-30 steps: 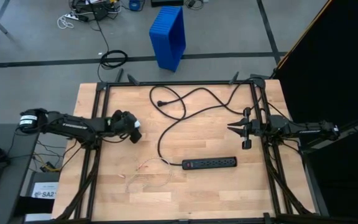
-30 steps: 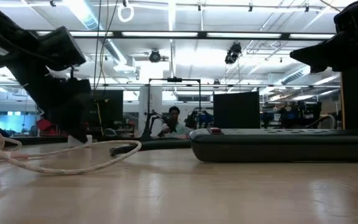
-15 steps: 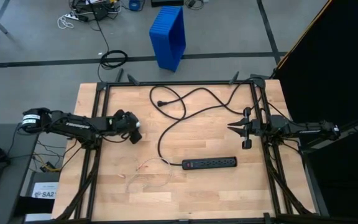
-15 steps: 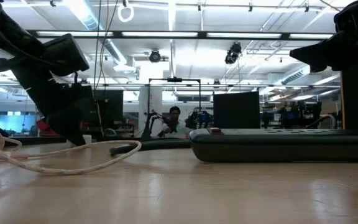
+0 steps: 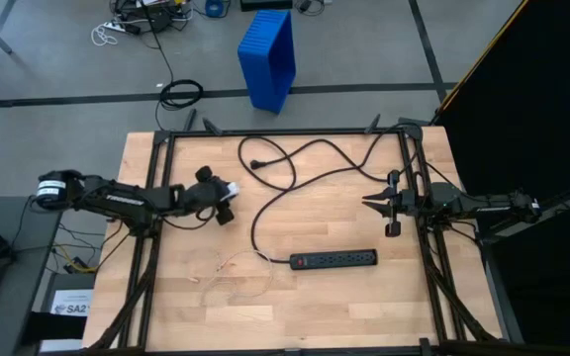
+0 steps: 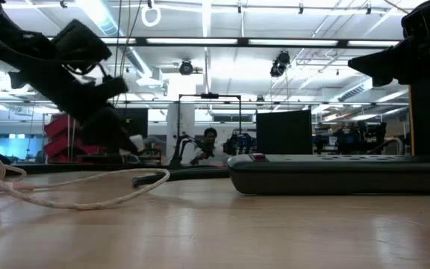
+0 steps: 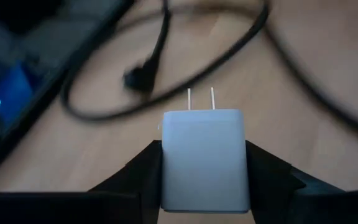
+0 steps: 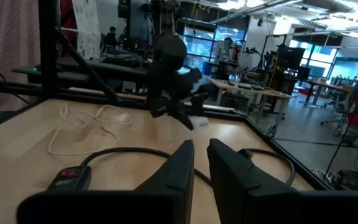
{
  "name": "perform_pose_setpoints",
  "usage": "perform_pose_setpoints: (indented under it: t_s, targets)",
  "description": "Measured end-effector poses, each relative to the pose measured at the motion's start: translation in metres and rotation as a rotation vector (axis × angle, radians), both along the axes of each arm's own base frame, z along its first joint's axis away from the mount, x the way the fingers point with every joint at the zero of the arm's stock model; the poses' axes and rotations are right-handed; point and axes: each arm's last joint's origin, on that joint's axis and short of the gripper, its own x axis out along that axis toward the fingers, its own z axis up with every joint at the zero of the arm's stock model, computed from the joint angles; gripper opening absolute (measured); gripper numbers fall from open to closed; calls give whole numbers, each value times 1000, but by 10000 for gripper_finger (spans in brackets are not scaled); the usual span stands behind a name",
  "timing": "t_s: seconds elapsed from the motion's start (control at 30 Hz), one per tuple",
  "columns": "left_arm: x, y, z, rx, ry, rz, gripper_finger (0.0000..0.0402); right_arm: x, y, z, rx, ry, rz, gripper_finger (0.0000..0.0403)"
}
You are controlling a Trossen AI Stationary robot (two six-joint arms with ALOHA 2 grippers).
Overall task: Insert USB
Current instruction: Insert the pink charger cable into the white charger adapter
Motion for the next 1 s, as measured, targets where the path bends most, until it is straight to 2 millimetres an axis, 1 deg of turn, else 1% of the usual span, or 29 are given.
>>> perform_pose_setpoints:
  t_s: [0.13,0.2,0.33,0.47,0.57,0.63,0.73,0.87,1.0]
  targets:
    - [8,-14,12,75,-101,-107,156,0,0,2,-13,-17,-4,30]
    - [11,-20,17,135,-100,-142,156,0,0,3,-13,-27,-4,32]
    - [17,-25,28,255,-77,-154,156,-1,0,5,-12,-45,-3,34]
    - [24,-26,40,344,-57,-169,156,-2,0,13,3,-128,-2,29]
    - [30,-25,46,398,-33,-172,156,-5,0,25,26,-263,11,26]
    - [34,-25,47,407,-27,-162,156,-9,1,34,44,-366,35,25]
    - [39,-25,43,410,-5,-158,156,-12,1,42,135,-461,85,27]
    - [45,-25,33,421,34,-170,156,-14,1,46,149,-506,84,32]
    - [49,-25,23,426,81,-172,156,-13,0,44,120,-480,48,35]
